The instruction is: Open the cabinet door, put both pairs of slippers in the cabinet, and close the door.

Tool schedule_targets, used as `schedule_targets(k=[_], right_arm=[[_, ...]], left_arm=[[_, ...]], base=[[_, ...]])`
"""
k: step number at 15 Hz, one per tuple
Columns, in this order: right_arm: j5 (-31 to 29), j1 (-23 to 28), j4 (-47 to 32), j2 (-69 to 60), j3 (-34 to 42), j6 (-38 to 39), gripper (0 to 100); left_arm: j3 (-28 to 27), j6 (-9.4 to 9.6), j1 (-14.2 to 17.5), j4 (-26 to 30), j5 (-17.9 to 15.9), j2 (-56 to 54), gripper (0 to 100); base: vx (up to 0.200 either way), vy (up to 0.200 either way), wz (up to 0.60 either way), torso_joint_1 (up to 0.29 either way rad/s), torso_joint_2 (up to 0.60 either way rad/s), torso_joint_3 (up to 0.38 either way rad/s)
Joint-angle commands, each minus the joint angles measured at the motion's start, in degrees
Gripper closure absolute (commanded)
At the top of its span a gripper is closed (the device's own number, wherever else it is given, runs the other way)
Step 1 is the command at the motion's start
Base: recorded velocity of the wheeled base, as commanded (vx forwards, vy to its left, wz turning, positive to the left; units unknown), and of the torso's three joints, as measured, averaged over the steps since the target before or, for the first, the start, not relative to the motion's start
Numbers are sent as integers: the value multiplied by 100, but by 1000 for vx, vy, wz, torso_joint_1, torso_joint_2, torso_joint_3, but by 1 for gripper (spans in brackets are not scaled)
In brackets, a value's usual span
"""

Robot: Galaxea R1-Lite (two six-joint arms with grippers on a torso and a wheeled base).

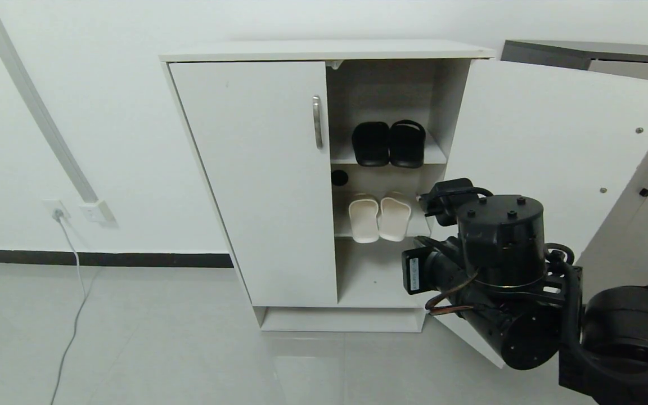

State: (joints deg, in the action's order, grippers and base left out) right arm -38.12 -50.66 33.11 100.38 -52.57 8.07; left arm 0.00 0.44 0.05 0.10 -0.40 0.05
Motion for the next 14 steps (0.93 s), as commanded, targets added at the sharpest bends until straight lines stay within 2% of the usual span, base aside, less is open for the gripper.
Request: schedule_targets(k=[1, 5, 8, 14], right_arm=[[-11, 4, 3, 26, 1, 2, 100], [-20, 4, -6, 17, 18, -16, 100], [-20, 4, -6, 26, 18, -16, 100], [-20, 4, -6, 17, 62, -86, 100]], left_arm=[[0, 0, 4, -1, -4, 4, 100], [0, 0, 4, -1, -4, 4, 100], [0, 0, 4, -1, 5, 4, 100], [0, -18, 4, -1, 5, 4, 100]], base=[[0, 0, 0, 0, 0, 0], [0, 0, 0, 0, -68, -67], [0, 0, 0, 14, -234, -349], [0, 0, 0, 74, -500, -360]])
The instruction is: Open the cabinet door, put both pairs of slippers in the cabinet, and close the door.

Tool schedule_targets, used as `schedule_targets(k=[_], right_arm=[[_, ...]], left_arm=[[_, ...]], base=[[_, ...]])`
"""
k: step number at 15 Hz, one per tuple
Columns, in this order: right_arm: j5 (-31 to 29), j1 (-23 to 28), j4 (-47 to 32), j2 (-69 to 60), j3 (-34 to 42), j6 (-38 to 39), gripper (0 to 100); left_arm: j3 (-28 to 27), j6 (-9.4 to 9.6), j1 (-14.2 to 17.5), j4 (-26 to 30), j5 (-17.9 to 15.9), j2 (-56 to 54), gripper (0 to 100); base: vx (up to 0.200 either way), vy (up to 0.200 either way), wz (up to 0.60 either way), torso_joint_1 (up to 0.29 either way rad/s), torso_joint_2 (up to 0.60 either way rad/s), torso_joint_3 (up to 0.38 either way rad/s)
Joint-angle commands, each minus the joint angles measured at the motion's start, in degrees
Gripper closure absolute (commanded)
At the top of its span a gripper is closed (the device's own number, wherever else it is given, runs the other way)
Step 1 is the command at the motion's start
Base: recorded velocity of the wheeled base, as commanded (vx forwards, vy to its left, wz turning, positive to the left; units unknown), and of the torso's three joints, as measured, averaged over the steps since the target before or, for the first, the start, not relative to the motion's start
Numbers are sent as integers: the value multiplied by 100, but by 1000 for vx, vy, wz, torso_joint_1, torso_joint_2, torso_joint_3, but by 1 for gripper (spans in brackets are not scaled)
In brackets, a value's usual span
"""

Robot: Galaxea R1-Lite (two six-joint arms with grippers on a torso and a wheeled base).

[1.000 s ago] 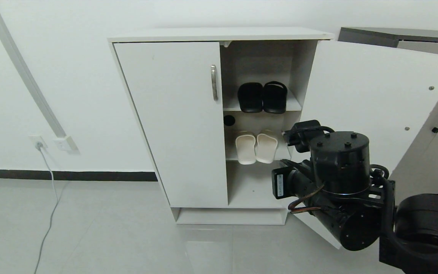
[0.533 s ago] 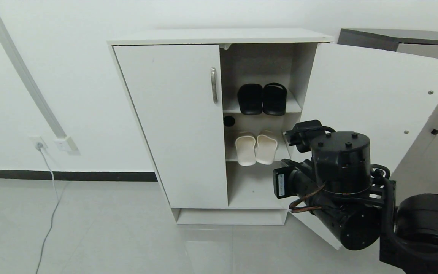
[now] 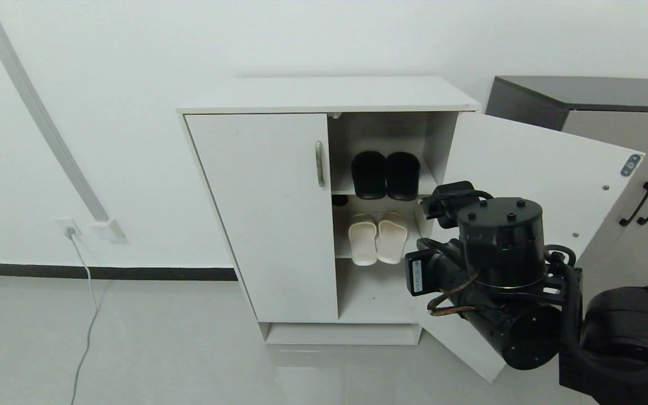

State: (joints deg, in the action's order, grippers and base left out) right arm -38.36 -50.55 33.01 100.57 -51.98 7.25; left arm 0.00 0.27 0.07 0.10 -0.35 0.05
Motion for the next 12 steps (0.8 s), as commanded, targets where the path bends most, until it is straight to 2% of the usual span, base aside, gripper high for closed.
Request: schedule_targets(k=[1, 12], right_arm=[[4, -7, 3, -11, 4, -5, 100], [-4, 37, 3, -11, 4, -5, 100]], left_arm=[[0, 0, 1, -1, 0, 4, 100], [0, 0, 1, -1, 0, 4, 100]], base=[[0, 0, 0, 124, -456, -344], [0, 0, 0, 166, -487, -324]])
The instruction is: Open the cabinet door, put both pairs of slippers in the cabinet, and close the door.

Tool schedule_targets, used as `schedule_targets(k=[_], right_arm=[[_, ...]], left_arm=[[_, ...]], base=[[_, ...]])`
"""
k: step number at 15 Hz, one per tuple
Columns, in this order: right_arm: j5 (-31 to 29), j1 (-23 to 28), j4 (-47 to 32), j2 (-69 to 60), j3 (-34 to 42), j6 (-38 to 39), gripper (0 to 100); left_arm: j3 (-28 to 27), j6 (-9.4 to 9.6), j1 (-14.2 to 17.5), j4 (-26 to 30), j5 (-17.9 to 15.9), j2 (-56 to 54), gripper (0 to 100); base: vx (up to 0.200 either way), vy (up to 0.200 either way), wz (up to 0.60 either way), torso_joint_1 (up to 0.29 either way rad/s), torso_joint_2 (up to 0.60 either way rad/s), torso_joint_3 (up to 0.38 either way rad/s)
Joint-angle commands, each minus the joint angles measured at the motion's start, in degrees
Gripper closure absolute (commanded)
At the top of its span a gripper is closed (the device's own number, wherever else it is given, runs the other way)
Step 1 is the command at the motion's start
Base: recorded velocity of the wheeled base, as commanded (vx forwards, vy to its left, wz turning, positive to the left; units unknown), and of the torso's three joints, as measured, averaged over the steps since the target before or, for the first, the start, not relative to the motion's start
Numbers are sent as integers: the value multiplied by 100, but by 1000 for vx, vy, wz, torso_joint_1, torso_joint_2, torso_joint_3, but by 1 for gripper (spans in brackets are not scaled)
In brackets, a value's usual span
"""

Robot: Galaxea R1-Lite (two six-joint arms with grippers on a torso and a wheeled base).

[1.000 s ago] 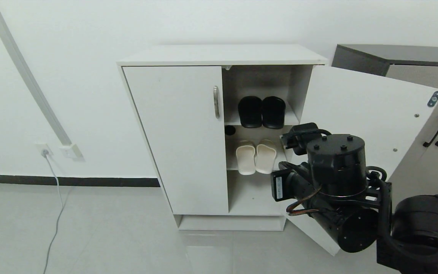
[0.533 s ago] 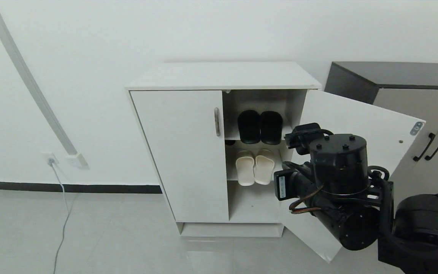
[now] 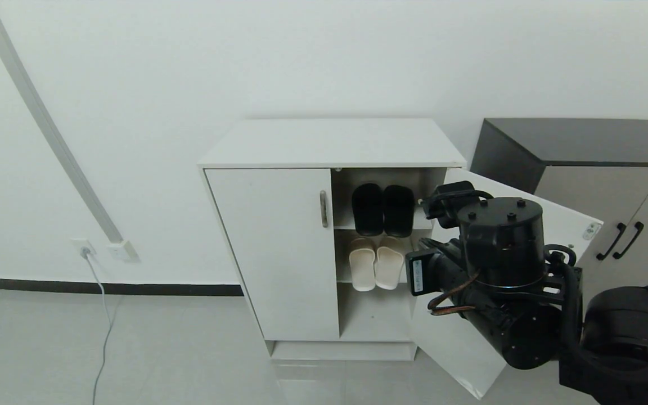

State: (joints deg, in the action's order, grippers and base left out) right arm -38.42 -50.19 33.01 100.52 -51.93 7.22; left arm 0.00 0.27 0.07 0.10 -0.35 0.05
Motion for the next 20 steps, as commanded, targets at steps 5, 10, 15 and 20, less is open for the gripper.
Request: schedule_targets(k=[5, 10, 15, 20], right_arm=[[2, 0, 3, -6, -1, -1, 100], [2, 18, 3, -6, 8, -1, 100], [10, 79, 12, 11, 34, -1, 100], [10, 123, 3, 55, 43, -10, 100]], left_arm=[[0, 0, 1, -1, 0, 4, 100], [0, 0, 1, -1, 0, 4, 100], [0, 8, 1, -1, 0, 4, 100], [0, 8, 1, -1, -9, 4, 100]], base=[[0, 0, 0, 216, -531, -320], [0, 0, 0, 251, -576, -325], [0, 0, 0, 215, -490, -268], [0, 0, 0, 69, -147, -81]])
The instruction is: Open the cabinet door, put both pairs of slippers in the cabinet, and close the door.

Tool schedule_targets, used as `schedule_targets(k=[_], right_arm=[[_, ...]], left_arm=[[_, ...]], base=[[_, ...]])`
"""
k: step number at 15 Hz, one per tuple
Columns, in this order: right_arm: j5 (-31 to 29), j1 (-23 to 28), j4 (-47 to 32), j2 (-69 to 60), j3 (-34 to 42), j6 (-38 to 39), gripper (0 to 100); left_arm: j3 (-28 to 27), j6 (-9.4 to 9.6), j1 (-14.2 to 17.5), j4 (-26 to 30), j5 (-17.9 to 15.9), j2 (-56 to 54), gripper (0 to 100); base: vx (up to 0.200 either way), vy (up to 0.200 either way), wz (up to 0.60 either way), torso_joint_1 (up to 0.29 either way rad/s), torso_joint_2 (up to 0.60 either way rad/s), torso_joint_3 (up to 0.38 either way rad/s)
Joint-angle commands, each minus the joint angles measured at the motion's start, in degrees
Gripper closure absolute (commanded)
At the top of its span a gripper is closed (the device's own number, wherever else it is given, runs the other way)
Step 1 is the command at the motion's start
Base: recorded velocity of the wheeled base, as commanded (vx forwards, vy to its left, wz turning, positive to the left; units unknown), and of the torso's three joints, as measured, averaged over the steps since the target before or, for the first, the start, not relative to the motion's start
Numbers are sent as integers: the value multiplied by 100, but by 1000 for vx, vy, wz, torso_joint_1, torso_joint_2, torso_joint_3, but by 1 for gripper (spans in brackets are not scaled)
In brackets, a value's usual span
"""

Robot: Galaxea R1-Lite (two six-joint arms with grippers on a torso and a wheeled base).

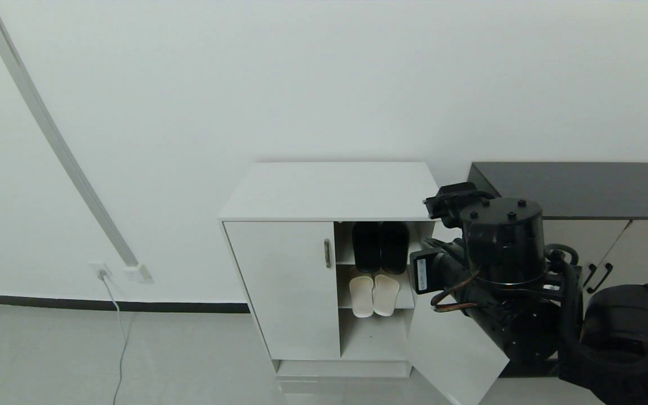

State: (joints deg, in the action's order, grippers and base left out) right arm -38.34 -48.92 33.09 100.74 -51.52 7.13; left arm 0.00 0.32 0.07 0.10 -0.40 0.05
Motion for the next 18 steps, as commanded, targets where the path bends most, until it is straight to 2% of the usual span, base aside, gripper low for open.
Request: schedule_targets(k=[1, 2, 8, 13, 16, 18], right_arm=[[11, -3, -4, 33, 1, 8, 100], [11, -3, -4, 33, 1, -1, 100], [11, 49, 5, 33, 1, 8, 100], [28, 322, 23, 130, -25, 8, 100], [55, 366, 313, 253, 28, -72, 100], [72, 454, 400, 288, 54, -80, 100]], left_arm=[[0, -5, 1, -1, -4, 4, 100], [0, 3, -7, -1, 5, 4, 100], [0, -5, 1, -1, 5, 4, 100], [0, 3, 1, -1, 5, 4, 100], [0, 3, 1, -1, -4, 4, 100], [0, 3, 1, -1, -4, 4, 100]], base=[[0, 0, 0, 0, 0, 0], [0, 0, 0, 0, 0, 0], [0, 0, -600, 7, 3, 2], [0, 0, 0, 0, 0, 0], [0, 0, 0, 0, 0, 0], [-200, 0, 0, 0, 5, 0]])
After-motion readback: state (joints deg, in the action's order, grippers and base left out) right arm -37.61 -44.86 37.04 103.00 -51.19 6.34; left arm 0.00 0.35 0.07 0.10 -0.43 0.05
